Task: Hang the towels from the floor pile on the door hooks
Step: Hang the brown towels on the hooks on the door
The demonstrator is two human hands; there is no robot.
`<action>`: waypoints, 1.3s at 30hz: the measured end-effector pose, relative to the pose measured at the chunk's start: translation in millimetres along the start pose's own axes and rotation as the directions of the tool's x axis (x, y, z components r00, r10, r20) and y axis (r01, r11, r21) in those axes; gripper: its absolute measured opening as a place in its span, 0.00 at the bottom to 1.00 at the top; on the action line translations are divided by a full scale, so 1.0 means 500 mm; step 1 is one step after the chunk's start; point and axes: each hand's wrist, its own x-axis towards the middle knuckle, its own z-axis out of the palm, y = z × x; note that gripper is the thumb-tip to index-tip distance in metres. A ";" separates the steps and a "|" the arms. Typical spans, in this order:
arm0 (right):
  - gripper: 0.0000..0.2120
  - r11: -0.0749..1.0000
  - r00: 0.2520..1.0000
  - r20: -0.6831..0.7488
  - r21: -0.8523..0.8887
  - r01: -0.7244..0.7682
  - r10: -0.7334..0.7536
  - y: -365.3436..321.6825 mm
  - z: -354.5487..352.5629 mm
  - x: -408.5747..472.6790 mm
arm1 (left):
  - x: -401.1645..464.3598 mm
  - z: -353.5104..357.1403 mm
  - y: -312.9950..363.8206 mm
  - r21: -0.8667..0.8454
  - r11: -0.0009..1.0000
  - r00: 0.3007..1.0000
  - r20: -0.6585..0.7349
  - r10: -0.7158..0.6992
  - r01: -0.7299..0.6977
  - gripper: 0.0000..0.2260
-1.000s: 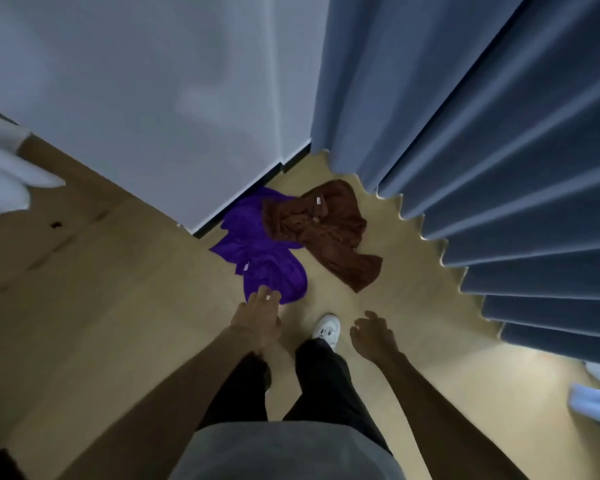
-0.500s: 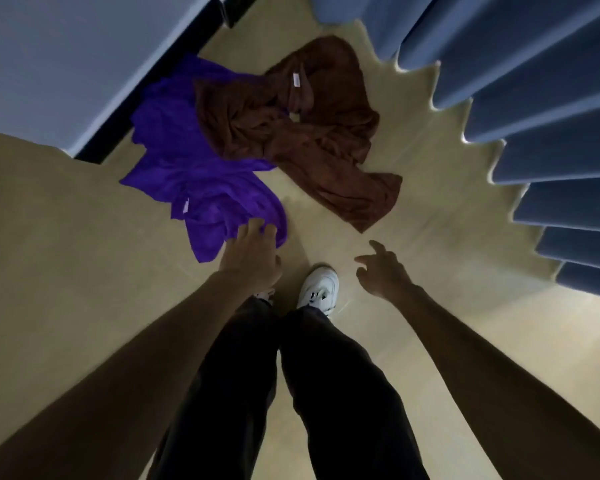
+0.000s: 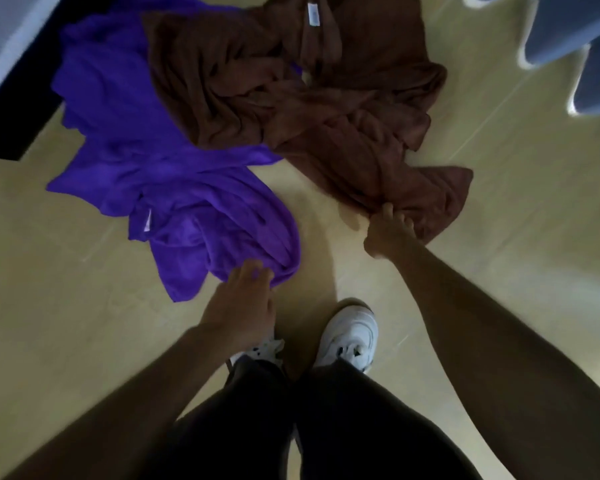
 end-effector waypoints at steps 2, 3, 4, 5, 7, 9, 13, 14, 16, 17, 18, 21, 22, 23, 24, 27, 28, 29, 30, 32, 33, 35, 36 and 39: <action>0.23 0.998 0.999 0.000 0.054 0.034 -0.034 -0.016 -0.014 -0.047 | -0.044 0.006 0.008 0.009 1.000 0.998 0.064 -0.016 0.016 0.19; 0.22 0.989 0.999 -0.023 0.136 0.052 -0.049 -0.025 -0.027 -0.083 | -0.072 0.000 0.017 0.004 1.000 0.996 0.083 -0.023 0.023 0.19; 0.20 0.968 0.996 -0.068 0.239 0.074 -0.059 -0.033 -0.044 -0.128 | -0.104 -0.015 0.031 -0.007 1.000 0.996 0.090 -0.028 0.029 0.19; 0.18 0.941 0.989 -0.124 0.316 0.120 -0.084 -0.040 -0.065 -0.181 | -0.137 -0.036 0.047 -0.019 0.999 0.996 0.090 -0.030 0.031 0.19; 0.12 0.891 0.963 -0.167 0.371 0.262 -0.213 -0.052 -0.122 -0.297 | -0.208 -0.095 0.083 -0.044 0.999 0.997 0.081 -0.022 0.026 0.18; 0.09 0.827 0.931 -0.202 0.429 0.363 -0.304 -0.054 -0.198 -0.415 | -0.280 -0.175 0.121 -0.081 0.997 0.999 0.043 -0.005 0.009 0.18; 0.14 0.714 0.850 -0.333 0.464 0.524 -0.408 -0.048 -0.414 -0.664 | -0.433 -0.382 0.206 -0.142 0.988 0.996 -0.075 0.051 -0.061 0.22; 0.15 0.701 0.835 -0.338 0.455 0.549 -0.435 -0.045 -0.479 -0.732 | -0.473 -0.441 0.231 -0.165 0.982 0.992 -0.108 0.071 -0.089 0.23; 0.21 0.692 0.800 -0.376 0.409 0.595 -0.467 -0.040 -0.610 -0.866 | -0.553 -0.562 0.281 -0.224 0.961 0.974 -0.196 0.117 -0.160 0.26; 0.25 0.690 0.779 -0.406 0.375 0.619 -0.478 -0.033 -0.670 -0.926 | -0.592 -0.622 0.305 -0.251 0.946 0.958 -0.253 0.139 -0.203 0.28; 0.26 0.692 0.763 -0.428 0.347 0.633 -0.484 -0.028 -0.726 -0.984 | -0.630 -0.679 0.328 -0.273 0.928 0.935 -0.316 0.160 -0.252 0.30; 0.21 0.657 0.680 -0.495 0.255 0.709 -0.542 -0.009 -0.862 -1.135 | -0.738 -0.826 0.390 -0.274 0.871 0.853 -0.454 0.257 -0.408 0.31; 0.19 0.649 0.654 -0.509 0.222 0.727 -0.559 -0.004 -0.898 -1.180 | -0.769 -0.862 0.409 -0.259 0.856 0.834 -0.465 0.296 -0.448 0.29; 0.17 0.636 0.623 -0.525 0.186 0.749 -0.580 0.003 -0.930 -1.220 | -0.803 -0.893 0.426 -0.251 0.844 0.823 -0.466 0.324 -0.474 0.26; 0.18 0.617 0.585 -0.545 0.149 0.773 -0.601 0.009 -0.959 -1.261 | -0.837 -0.920 0.440 -0.238 0.840 0.813 -0.473 0.338 -0.488 0.23; 0.21 0.554 0.487 -0.574 0.068 0.830 -0.658 0.023 -1.026 -1.369 | -0.945 -0.979 0.453 -0.174 0.846 0.777 -0.520 0.356 -0.504 0.18; 0.22 0.538 0.463 -0.576 0.048 0.841 -0.673 0.025 -1.043 -1.402 | -0.980 -0.995 0.453 -0.161 0.847 0.771 -0.525 0.361 -0.506 0.16; 0.22 0.519 0.432 -0.583 0.021 0.855 -0.688 0.028 -1.058 -1.432 | -1.014 -1.009 0.450 -0.144 0.855 0.768 -0.532 0.358 -0.498 0.12; 0.23 0.506 0.400 -0.591 -0.015 0.863 -0.701 0.027 -1.071 -1.460 | -1.047 -1.021 0.446 -0.116 0.869 0.762 -0.546 0.350 -0.482 0.07; 0.23 0.475 0.320 -0.609 -0.108 0.873 -0.726 0.021 -1.095 -1.512 | -1.111 -1.043 0.440 -0.065 0.896 0.741 -0.590 0.320 -0.439 0.06; 0.23 0.449 0.271 -0.617 -0.150 0.881 -0.739 0.015 -1.105 -1.535 | -1.141 -1.052 0.436 -0.047 0.907 0.727 -0.616 0.304 -0.419 0.07; 0.23 0.403 0.205 -0.626 -0.190 0.895 -0.752 0.001 -1.122 -1.580 | -1.198 -1.066 0.432 -0.045 0.916 0.698 -0.662 0.272 -0.400 0.07; 0.23 0.381 0.178 -0.632 -0.199 0.903 -0.754 -0.007 -1.129 -1.601 | -1.224 -1.072 0.429 -0.041 0.918 0.687 -0.677 0.265 -0.394 0.07; 0.23 0.300 0.090 -0.655 -0.215 0.929 -0.750 -0.032 -1.145 -1.660 | -1.285 -1.083 0.419 0.034 0.942 0.650 -0.716 0.256 -0.333 0.07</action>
